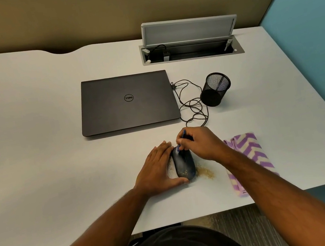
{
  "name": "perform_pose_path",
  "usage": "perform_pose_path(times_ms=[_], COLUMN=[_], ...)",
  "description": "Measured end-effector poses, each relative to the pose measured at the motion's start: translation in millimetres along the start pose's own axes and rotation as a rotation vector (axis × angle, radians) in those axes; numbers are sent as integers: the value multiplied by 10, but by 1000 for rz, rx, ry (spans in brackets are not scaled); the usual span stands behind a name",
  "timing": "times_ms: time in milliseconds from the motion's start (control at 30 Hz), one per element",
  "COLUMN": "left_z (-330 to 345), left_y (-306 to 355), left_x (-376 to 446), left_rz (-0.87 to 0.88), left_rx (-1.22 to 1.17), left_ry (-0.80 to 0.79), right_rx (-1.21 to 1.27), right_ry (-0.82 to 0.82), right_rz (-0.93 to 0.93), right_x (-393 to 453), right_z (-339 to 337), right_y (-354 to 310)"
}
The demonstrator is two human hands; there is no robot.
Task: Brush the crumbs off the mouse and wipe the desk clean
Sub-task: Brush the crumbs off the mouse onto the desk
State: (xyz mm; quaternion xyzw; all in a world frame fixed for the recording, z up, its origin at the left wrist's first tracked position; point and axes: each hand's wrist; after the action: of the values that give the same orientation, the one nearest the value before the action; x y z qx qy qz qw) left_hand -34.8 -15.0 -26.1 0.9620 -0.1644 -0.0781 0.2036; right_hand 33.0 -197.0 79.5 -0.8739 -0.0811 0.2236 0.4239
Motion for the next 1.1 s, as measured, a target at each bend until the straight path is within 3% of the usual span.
perform_pose_path(times_ms=[167, 300, 467, 600, 800, 967, 1100], left_z=[-11, 0, -14, -1, -20, -37, -28], left_y=[7, 0, 7, 1, 9, 19, 13], left_x=[-3, -3, -5, -2, -6, 0, -4], left_rz=[11, 8, 10, -3, 4, 0, 0], left_rx=[6, 10, 13, -3, 11, -6, -1], left_ry=[9, 7, 7, -17, -4, -20, -3], right_rx=[40, 36, 58, 89, 117, 121, 111], right_ry=[-135, 11, -67, 119, -37, 108, 7], right_rz=[70, 35, 95, 72, 120, 78, 122], right_x=[-53, -43, -44, -9, -27, -3, -13], right_z=[8, 48, 35, -28, -50, -65, -72], right_y=[-13, -31, -4, 39, 35, 53, 73])
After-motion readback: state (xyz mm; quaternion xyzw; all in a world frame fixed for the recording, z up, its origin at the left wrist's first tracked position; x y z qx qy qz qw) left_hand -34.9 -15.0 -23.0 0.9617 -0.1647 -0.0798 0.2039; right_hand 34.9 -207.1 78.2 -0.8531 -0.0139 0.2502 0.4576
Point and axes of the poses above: each hand's wrist, its own x-axis towards the middle knuckle, its own z-axis out of the palm, y = z × x, and after that the axes turned 11 degrees about x, right-handed
